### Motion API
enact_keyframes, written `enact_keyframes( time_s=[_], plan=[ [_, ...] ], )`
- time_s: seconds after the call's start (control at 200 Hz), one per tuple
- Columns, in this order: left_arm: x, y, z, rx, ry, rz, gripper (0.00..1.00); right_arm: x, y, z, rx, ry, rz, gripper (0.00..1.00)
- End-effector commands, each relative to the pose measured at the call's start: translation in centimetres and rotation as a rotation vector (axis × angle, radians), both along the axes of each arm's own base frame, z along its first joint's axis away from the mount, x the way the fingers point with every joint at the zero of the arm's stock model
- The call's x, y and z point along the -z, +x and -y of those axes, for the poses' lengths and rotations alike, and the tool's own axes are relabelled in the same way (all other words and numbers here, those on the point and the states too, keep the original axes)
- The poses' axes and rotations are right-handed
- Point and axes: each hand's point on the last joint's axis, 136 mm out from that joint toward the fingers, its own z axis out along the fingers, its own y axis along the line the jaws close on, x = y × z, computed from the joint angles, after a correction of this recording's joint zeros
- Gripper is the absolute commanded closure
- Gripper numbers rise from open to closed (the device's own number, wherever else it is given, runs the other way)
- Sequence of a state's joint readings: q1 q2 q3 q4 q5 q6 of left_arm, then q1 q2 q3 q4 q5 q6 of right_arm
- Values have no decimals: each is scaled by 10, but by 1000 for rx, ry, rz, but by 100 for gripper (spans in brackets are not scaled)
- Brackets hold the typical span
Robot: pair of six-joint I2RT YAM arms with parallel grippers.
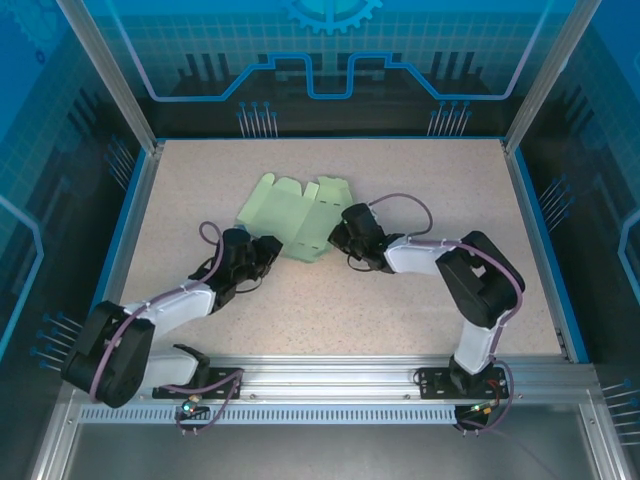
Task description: Fold the paper box
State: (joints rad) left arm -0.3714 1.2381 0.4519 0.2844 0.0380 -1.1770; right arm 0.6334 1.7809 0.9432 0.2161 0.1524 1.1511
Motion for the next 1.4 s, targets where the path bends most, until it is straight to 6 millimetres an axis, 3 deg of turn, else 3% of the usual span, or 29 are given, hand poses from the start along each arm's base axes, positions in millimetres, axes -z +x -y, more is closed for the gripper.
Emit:
enact_keyframes(
  time_s=[0.0,0.155,0.275,0.465,0.58,0.61,0.75,0.895,1.071,1.391],
  plan=[
    [-19,-5,-11,71,186,57,52,-37,0,22,-99,-134,145,100],
    [-60,-14,-22,178,390,164,31,-78,-11,41,-330,-309,297,100],
    [-108,-19,-20,293,515,308,20,-109,-27,50,-561,-397,402,100],
    [-188,-29,15,591,606,577,15,-165,-65,45,-885,-457,600,100],
    [-218,-37,31,783,687,681,15,-190,-87,37,-1045,-446,663,100],
    [-225,-39,34,829,719,724,12,-196,-91,35,-1077,-442,675,100],
    [-238,-42,34,929,889,858,9,-223,-105,32,-1166,-428,731,100],
    [-237,-35,34,988,986,898,7,-242,-122,24,-1270,-369,769,100],
    [-236,-22,30,1002,1050,854,7,-239,-131,29,-1323,-375,735,100],
    [-229,-45,41,1156,963,859,26,-238,-145,30,-1368,-346,741,100]
  ],
)
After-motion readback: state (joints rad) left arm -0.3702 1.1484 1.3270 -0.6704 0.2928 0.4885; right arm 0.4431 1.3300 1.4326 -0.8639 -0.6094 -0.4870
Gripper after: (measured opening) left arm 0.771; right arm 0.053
